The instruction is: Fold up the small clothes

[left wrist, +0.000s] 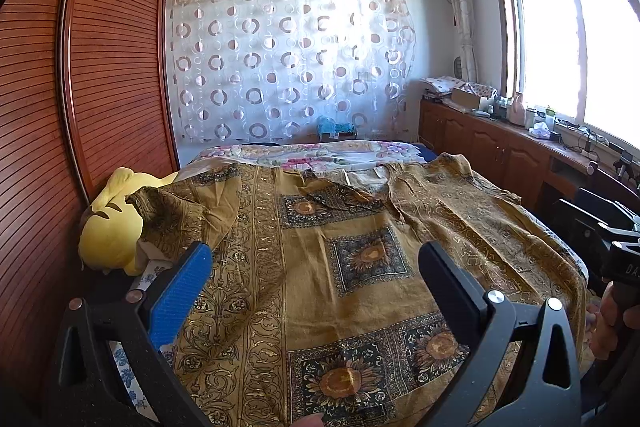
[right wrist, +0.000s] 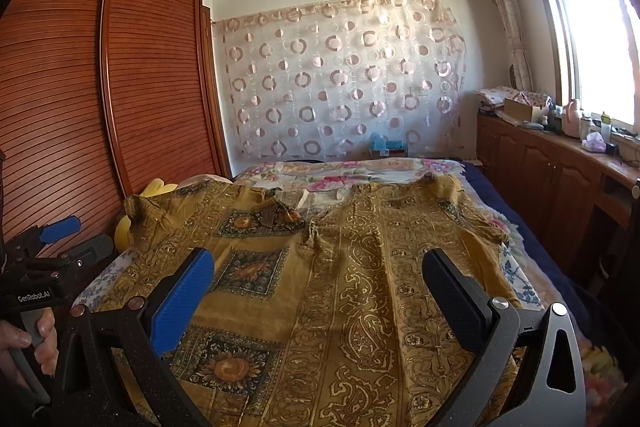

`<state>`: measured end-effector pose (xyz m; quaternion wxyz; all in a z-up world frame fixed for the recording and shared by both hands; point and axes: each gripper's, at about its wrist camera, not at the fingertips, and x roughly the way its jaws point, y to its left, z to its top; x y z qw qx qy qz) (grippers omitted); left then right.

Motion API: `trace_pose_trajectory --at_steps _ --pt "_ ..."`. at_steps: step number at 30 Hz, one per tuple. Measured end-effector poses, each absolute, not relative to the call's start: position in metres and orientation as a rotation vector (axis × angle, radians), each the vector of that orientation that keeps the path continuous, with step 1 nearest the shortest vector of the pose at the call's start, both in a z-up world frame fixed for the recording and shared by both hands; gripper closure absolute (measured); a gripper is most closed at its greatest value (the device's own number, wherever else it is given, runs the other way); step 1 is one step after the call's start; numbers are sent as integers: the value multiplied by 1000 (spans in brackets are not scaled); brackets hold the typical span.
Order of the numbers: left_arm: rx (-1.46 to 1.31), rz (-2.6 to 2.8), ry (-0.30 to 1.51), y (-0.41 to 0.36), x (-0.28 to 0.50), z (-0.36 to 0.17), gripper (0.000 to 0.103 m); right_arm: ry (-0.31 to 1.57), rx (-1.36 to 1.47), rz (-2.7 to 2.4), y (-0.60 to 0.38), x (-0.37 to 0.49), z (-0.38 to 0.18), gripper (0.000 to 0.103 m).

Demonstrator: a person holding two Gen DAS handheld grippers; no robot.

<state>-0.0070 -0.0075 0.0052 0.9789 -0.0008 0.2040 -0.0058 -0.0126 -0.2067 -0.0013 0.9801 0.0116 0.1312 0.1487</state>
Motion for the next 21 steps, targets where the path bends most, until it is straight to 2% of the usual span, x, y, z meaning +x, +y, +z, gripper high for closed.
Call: trace_pose_trajectory --at_steps 21 --pt "4 -9 406 -9 -8 6 0 263 23 300 -207 -13 -1 0"
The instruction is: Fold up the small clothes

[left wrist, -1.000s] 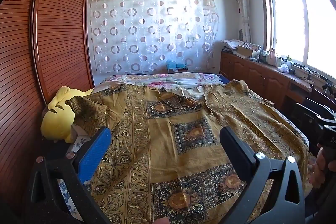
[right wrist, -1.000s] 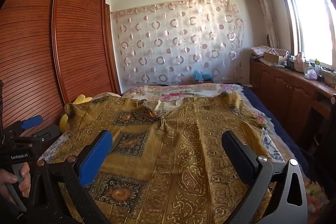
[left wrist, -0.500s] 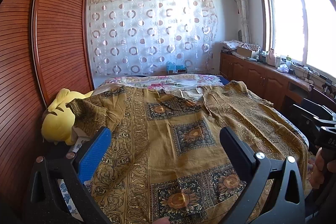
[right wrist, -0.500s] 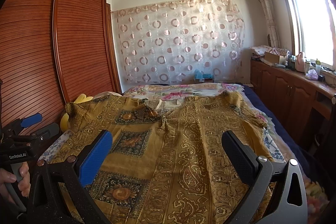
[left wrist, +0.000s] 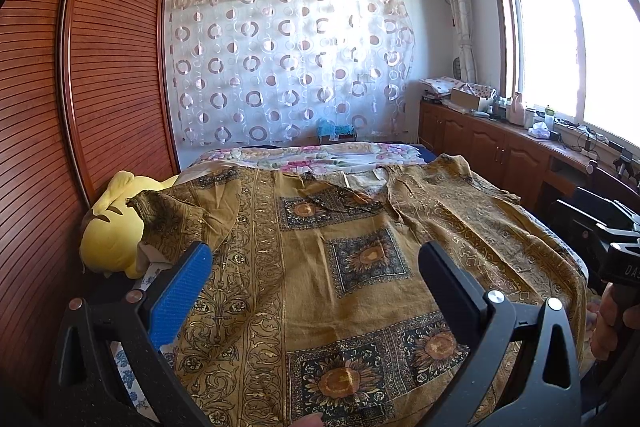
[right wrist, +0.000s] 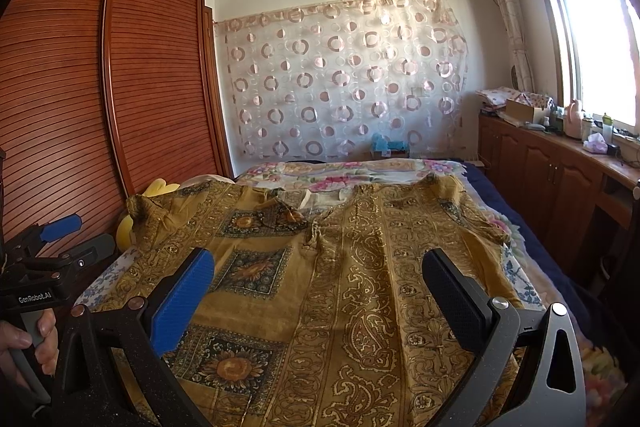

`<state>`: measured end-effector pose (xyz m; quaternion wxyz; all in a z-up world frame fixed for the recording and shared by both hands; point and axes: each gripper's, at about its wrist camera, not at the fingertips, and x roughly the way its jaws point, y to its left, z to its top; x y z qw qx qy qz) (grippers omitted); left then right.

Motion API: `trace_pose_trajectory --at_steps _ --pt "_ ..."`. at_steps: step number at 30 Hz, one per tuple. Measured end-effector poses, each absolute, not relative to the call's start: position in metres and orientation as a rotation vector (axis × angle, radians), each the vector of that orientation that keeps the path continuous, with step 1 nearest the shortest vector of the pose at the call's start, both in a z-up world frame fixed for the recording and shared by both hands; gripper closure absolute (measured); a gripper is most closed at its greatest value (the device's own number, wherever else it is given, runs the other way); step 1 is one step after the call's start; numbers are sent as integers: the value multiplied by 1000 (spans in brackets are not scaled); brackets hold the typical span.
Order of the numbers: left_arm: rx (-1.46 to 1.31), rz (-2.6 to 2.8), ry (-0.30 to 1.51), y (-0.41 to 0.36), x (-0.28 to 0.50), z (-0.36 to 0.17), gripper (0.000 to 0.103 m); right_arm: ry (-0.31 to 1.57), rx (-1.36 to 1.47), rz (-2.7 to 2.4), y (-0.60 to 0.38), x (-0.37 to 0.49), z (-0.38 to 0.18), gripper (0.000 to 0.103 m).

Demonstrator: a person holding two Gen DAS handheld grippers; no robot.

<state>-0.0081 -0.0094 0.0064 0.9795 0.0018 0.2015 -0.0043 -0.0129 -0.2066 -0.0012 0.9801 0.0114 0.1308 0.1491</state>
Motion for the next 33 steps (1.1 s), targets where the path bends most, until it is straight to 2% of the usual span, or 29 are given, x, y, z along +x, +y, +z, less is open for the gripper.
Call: trace_pose_trajectory --at_steps 33 --pt "10 -10 400 -13 -12 11 0 260 24 305 -207 -14 -1 0"
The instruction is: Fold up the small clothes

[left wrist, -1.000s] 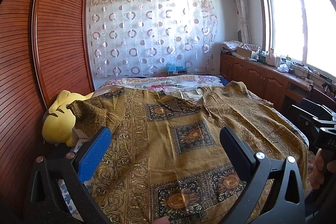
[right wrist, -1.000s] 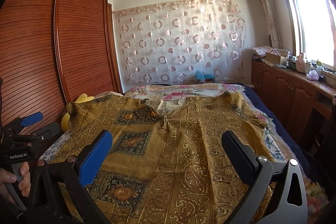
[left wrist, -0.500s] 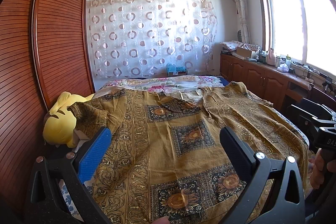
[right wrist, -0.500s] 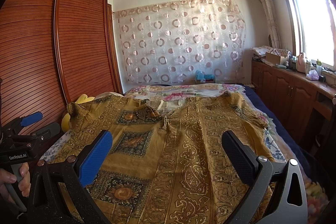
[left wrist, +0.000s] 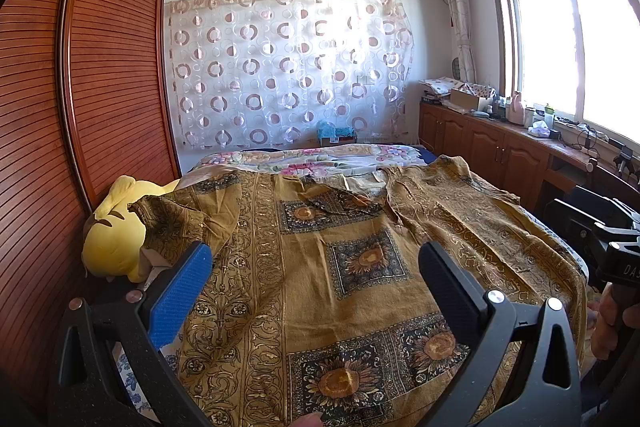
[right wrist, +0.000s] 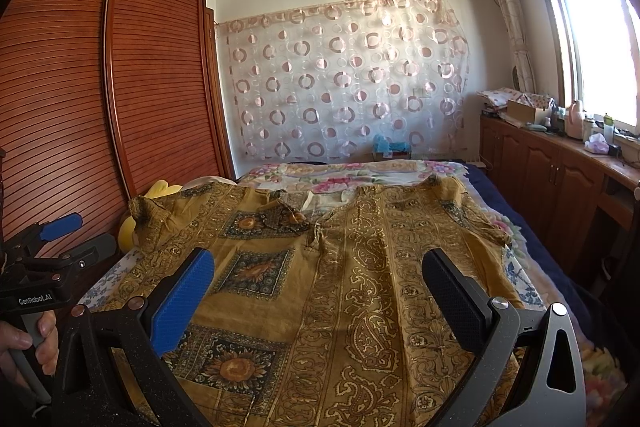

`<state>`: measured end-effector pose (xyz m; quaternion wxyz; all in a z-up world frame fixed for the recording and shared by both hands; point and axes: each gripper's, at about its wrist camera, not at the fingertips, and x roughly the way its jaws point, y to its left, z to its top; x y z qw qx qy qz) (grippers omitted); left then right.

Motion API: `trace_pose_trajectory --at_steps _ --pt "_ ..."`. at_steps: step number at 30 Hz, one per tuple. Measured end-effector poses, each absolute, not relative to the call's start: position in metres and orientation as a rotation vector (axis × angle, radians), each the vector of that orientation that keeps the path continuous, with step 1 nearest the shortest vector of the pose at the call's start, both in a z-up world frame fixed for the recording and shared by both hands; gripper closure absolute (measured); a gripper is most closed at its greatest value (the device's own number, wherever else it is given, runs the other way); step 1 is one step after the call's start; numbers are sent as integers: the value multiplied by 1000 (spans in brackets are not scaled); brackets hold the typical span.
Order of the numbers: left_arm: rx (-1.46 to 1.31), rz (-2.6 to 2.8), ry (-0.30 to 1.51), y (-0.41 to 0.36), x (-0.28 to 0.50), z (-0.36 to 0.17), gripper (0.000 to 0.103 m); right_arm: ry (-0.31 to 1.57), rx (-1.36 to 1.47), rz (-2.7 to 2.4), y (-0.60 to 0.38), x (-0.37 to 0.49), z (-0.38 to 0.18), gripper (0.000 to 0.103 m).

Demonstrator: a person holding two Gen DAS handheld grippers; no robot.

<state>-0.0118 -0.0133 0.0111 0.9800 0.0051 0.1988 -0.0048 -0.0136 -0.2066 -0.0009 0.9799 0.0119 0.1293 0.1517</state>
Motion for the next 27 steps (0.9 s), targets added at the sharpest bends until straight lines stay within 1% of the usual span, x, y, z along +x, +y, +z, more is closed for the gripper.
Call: trace_pose_trajectory --at_steps 12,21,27 --pt "11 3 431 -12 -11 7 0 284 14 317 -196 -4 -5 0" --pt "-3 19 505 34 15 -23 0 344 9 393 -180 26 -19 0" --pt "14 42 536 62 30 -36 0 310 -54 410 -164 44 -16 0"
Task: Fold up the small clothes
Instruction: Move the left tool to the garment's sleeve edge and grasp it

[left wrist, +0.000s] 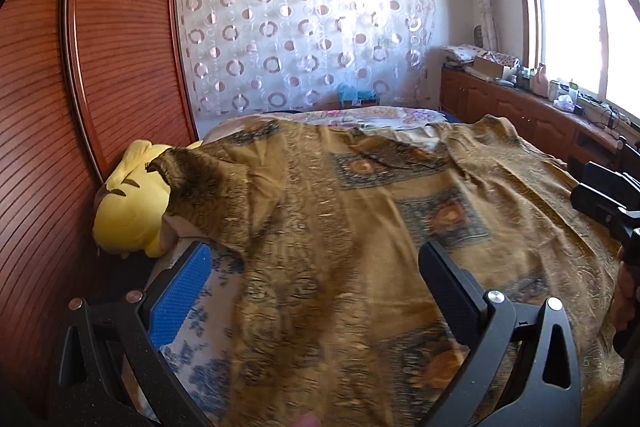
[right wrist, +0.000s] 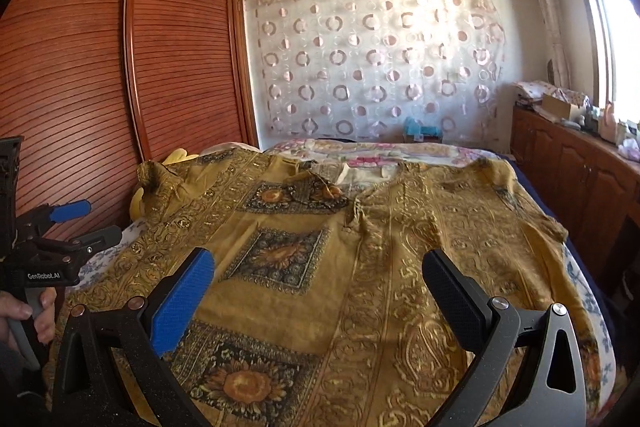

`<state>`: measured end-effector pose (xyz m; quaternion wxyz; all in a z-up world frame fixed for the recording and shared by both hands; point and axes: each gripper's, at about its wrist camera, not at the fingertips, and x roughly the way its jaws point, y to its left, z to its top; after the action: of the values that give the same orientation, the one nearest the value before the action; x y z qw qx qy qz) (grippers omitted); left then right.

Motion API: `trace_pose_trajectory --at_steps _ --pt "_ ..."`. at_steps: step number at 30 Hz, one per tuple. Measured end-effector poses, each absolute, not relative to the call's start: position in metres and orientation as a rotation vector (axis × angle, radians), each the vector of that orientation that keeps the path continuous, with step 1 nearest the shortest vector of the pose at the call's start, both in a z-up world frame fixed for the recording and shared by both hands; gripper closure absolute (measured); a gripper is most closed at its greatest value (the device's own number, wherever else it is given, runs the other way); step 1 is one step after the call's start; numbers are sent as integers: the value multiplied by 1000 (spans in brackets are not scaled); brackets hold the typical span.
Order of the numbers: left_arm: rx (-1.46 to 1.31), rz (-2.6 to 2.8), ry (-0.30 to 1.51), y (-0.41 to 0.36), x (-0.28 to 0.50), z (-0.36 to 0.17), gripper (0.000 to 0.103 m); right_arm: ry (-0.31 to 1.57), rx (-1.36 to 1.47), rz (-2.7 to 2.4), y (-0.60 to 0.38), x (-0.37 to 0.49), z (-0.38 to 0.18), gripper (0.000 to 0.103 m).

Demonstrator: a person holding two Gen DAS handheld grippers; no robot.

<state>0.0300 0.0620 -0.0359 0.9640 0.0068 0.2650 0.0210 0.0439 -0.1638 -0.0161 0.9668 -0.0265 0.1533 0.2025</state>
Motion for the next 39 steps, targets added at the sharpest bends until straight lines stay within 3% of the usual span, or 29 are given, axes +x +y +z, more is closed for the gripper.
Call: trace_pose_trajectory --at_steps 18,23,35,38,39 --pt "0 116 620 170 102 -36 0 455 -84 595 -122 107 -16 3" --pt "-20 101 655 194 125 -37 5 488 -82 640 -118 120 -10 5" --pt "-121 54 765 228 181 -56 35 527 -61 689 -126 122 -14 5" --pt "-110 11 783 226 189 -57 49 524 -59 682 -126 119 -13 5" --pt "-107 11 787 225 191 -56 61 523 -59 678 -122 119 -12 5"
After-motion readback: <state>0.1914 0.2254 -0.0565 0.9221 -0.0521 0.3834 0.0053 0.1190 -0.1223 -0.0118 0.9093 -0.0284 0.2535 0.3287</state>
